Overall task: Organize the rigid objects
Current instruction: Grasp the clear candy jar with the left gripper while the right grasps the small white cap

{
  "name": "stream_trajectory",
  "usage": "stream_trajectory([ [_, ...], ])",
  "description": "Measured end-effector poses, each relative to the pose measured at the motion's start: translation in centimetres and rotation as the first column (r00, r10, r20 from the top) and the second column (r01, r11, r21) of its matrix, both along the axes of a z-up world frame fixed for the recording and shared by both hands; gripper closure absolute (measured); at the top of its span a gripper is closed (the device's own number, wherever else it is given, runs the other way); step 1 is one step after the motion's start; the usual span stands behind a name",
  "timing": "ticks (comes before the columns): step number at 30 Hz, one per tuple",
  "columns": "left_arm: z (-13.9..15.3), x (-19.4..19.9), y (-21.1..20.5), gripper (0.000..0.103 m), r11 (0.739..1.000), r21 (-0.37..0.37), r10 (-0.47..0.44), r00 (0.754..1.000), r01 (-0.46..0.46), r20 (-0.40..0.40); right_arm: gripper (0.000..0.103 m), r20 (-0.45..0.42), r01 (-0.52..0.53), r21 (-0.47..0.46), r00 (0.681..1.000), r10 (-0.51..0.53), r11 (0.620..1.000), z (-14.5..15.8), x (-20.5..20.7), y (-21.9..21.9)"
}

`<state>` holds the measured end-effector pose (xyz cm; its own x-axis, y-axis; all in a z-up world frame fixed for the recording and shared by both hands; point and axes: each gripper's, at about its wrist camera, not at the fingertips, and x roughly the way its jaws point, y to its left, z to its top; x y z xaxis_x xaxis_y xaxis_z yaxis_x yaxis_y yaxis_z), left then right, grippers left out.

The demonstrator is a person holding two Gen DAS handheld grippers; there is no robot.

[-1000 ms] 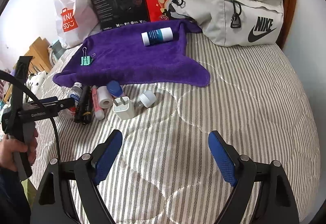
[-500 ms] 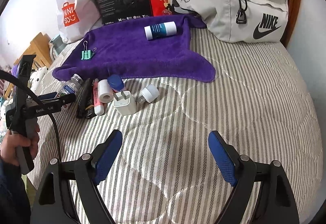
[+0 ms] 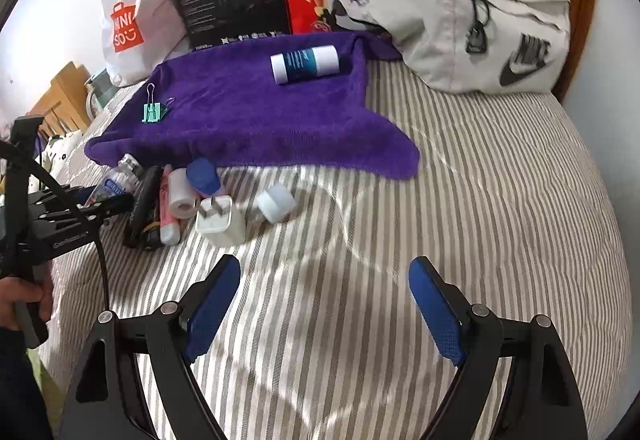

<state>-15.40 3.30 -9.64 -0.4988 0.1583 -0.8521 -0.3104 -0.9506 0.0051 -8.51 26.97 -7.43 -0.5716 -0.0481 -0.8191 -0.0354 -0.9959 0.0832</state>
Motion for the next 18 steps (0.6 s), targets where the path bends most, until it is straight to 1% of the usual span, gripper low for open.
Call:
stream_trajectory([
  [4, 0.0, 0.1, -0.1, 0.064, 1.0, -0.001, -0.007, 1.0, 0.007, -0.003, 0.017, 0.034, -0.05, 0.074, 0.998, 0.048, 0.996, -1.7, -2.1, -0.7],
  [6, 0.0, 0.2, -0.1, 0.064, 1.0, 0.0, -0.007, 1.0, 0.007, -0.002, 0.017, 0.034, -0.084, 0.08, 0.996, 0.082, 0.993, -2.2, -2.6, -1.1],
  [9, 0.0, 0.2, -0.1, 0.064, 1.0, 0.003, -0.004, 1.0, 0.004, -0.002, 0.017, 0.006, -0.119, 0.094, 0.993, 0.119, 0.988, -2.3, -3.1, -1.7],
  [11, 0.0, 0.2, -0.1, 0.064, 1.0, 0.009, 0.0, 1.0, 0.0, 0.0, 0.017, -0.014, -0.12, 0.122, 0.992, 0.123, 0.985, -2.4, -3.5, -2.1],
  [14, 0.0, 0.2, 0.0, 0.064, 1.0, -0.004, -0.006, 1.0, 0.006, -0.002, 0.018, -0.047, -0.145, 0.17, 0.987, 0.155, 0.975, -2.4, -3.8, -2.7],
  [15, 0.0, 0.2, 0.0, 0.064, 1.0, -0.003, -0.008, 1.0, 0.008, -0.003, 0.018, -0.047, -0.154, 0.183, 0.985, 0.165, 0.971, -2.5, -3.9, -2.8],
  [16, 0.0, 0.2, 0.0, 0.064, 1.0, -0.001, -0.009, 1.0, 0.009, -0.003, 0.021, -0.046, -0.167, 0.194, 0.983, 0.179, 0.967, -2.7, -4.0, -3.0],
  [17, 0.0, 0.2, -0.1, 0.064, 1.0, -0.001, -0.013, 1.0, 0.013, -0.003, 0.025, -0.042, -0.177, 0.193, 0.981, 0.188, 0.965, -2.9, -4.0, -3.0],
  [18, 0.0, 0.1, -0.1, 0.064, 1.0, -0.001, -0.014, 1.0, 0.014, -0.002, 0.027, -0.052, -0.183, 0.179, 0.979, 0.195, 0.967, -2.9, -4.0, -2.9],
])
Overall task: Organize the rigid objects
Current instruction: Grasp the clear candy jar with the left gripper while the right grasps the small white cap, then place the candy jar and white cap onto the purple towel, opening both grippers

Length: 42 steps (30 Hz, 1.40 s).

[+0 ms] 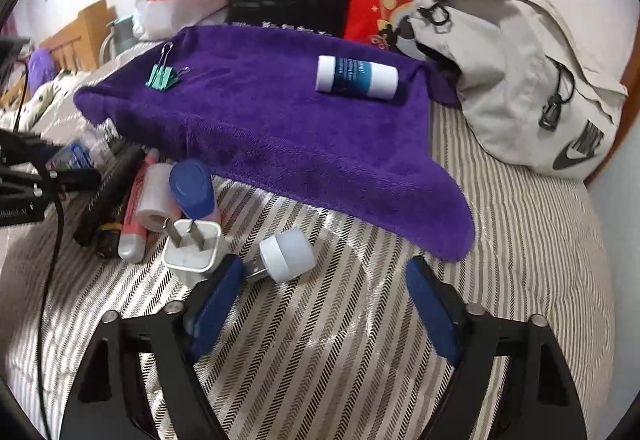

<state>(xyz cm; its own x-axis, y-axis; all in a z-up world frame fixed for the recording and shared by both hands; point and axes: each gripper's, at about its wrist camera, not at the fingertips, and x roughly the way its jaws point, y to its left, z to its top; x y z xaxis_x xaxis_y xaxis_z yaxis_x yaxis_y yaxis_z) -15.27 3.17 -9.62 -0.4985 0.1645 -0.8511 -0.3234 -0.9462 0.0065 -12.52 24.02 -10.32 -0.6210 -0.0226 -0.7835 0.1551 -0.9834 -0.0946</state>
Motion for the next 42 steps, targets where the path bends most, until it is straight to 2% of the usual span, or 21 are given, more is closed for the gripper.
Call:
stream_trajectory([
  [4, 0.0, 0.0, 0.0, 0.064, 1.0, -0.002, -0.001, 1.0, 0.001, 0.0, 0.036, 0.008, -0.02, -0.059, 1.0, 0.021, 0.998, -0.1, -0.4, 0.6],
  [6, 0.0, 0.0, -0.2, 0.064, 1.0, 0.001, 0.001, 1.0, -0.001, 0.0, 0.041, 0.006, -0.03, -0.056, 1.0, 0.031, 0.998, -0.1, -0.7, 0.5],
  [10, 0.0, -0.1, -0.1, 0.064, 1.0, -0.002, 0.003, 1.0, -0.003, -0.001, 0.059, 0.025, -0.052, -0.06, 0.998, 0.054, 0.997, 0.1, -0.9, -0.2],
  [13, 0.0, -0.1, -0.1, 0.063, 1.0, -0.004, 0.006, 1.0, -0.006, 0.0, 0.067, 0.025, -0.037, -0.076, 0.999, 0.039, 0.996, 0.1, -0.7, -0.5],
  [17, 0.0, -0.1, 0.0, 0.064, 1.0, -0.001, 0.013, 1.0, -0.013, -0.007, 0.067, 0.031, -0.005, -0.111, 0.999, 0.008, 0.994, 0.0, -0.6, 0.0],
  [23, 0.1, 0.2, -0.4, 0.064, 1.0, 0.018, 0.019, 1.0, -0.019, -0.012, 0.067, 0.074, 0.049, -0.102, 0.996, -0.042, 0.994, 0.4, -0.1, 0.7],
  [28, 0.3, 0.6, -1.8, 0.064, 0.996, 0.074, 0.039, 0.999, -0.039, 0.005, 0.067, 0.089, 0.082, -0.108, 0.993, -0.073, 0.991, 0.8, 0.4, 1.6],
  [34, 1.0, 0.5, -2.9, 0.064, 0.995, 0.082, 0.062, 0.998, -0.063, 0.013, 0.067, 0.077, 0.089, -0.128, 0.994, -0.079, 0.988, 1.7, 1.0, 1.8],
  [42, 3.3, 0.1, -3.7, 0.064, 0.991, 0.105, 0.082, 0.997, -0.08, -0.014, 0.067, 0.069, 0.075, -0.144, 0.995, -0.066, 0.987, 3.1, 0.6, 1.6],
])
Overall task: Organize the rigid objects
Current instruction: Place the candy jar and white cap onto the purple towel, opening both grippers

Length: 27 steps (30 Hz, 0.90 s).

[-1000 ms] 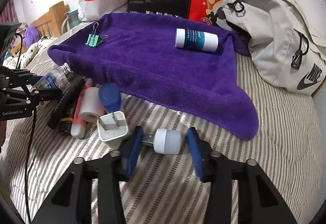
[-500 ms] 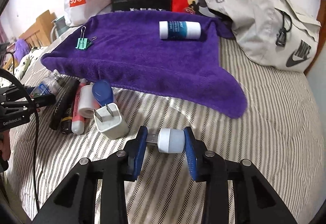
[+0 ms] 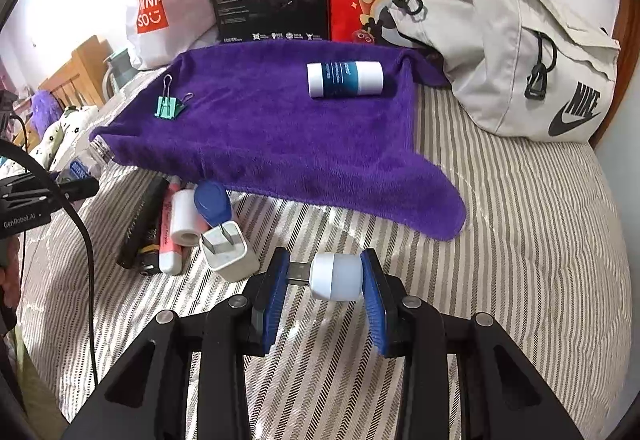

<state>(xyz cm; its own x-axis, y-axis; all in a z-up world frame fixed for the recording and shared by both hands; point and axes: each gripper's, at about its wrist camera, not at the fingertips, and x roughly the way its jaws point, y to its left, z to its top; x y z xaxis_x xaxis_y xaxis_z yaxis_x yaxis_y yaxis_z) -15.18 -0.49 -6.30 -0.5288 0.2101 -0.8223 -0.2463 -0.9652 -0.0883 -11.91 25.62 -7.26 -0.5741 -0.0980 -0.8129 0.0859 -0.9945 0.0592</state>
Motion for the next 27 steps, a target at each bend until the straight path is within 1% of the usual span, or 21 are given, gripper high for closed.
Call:
stream_trajectory([
  [8, 1.8, -1.8, 0.2, 0.064, 1.0, 0.004, 0.003, 1.0, -0.003, -0.019, 0.067, -0.014, -0.008, -0.035, 1.0, 0.008, 0.999, 1.4, -1.2, 0.3],
  [15, 2.8, -4.1, 1.0, 0.064, 1.0, 0.013, -0.005, 1.0, 0.005, -0.029, 0.067, -0.03, -0.021, -0.048, 0.999, 0.019, 0.999, 2.8, -3.5, 0.3],
  [20, 2.7, -6.0, 1.5, 0.064, 1.0, 0.017, -0.013, 1.0, 0.013, -0.023, 0.067, -0.034, -0.02, -0.056, 0.999, 0.018, 0.998, 3.1, -6.0, 0.5],
  [27, 1.8, -8.7, 2.7, 0.064, 0.999, 0.006, -0.035, 0.999, 0.035, 0.011, 0.067, -0.021, -0.019, -0.051, 1.0, 0.018, 0.999, 2.2, -10.1, 1.0],
])
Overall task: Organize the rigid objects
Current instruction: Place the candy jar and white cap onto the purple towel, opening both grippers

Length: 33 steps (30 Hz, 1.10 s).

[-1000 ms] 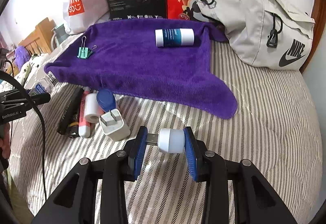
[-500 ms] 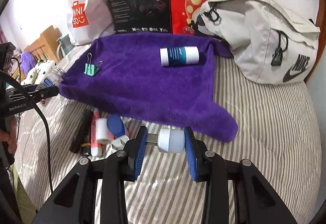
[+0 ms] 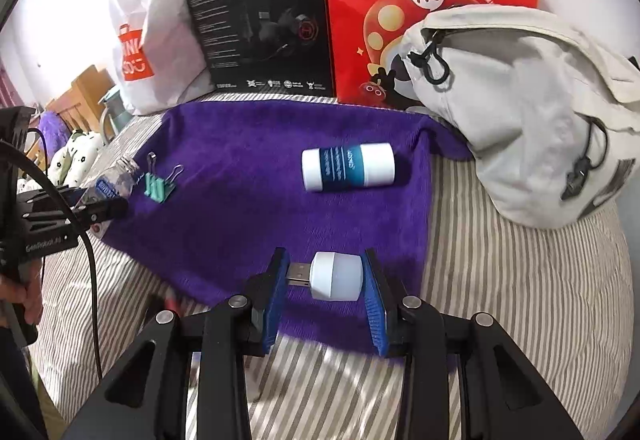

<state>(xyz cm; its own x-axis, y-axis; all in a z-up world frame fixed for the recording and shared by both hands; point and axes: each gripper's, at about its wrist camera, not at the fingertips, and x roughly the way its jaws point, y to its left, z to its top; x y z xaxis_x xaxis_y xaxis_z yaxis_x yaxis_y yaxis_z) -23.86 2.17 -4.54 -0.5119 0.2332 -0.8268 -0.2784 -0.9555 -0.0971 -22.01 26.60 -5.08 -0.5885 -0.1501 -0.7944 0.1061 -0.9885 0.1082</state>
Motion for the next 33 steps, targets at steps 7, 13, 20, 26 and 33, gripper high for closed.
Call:
stream_trajectory([
  [7, -1.7, -2.0, 2.0, 0.064, 0.999, -0.013, -0.029, 0.999, 0.03, 0.043, 0.067, 0.037, -0.003, 0.022, 0.999, 0.002, 1.0, -1.9, -2.7, -0.3],
  [13, -3.2, -2.5, 3.0, 0.064, 0.999, -0.005, -0.054, 0.996, 0.054, 0.074, 0.067, 0.058, -0.018, 0.057, 0.998, 0.015, 0.998, -3.2, -3.4, -0.9],
  [20, -3.3, -2.2, 3.4, 0.064, 0.996, -0.052, -0.069, 0.995, 0.072, 0.068, 0.067, 0.072, -0.043, 0.077, 0.997, 0.037, 0.996, -4.2, -3.6, -1.6],
  [26, -3.4, -2.2, 2.8, 0.064, 0.995, -0.079, -0.058, 0.995, 0.064, 0.076, 0.067, 0.064, -0.054, 0.101, 0.997, 0.047, 0.993, -4.3, -3.6, -2.0],
  [33, -3.7, -2.3, 3.4, 0.064, 0.991, -0.11, -0.068, 0.996, 0.073, 0.053, 0.067, 0.045, -0.056, 0.101, 0.998, 0.052, 0.993, -4.4, -3.6, -2.1],
])
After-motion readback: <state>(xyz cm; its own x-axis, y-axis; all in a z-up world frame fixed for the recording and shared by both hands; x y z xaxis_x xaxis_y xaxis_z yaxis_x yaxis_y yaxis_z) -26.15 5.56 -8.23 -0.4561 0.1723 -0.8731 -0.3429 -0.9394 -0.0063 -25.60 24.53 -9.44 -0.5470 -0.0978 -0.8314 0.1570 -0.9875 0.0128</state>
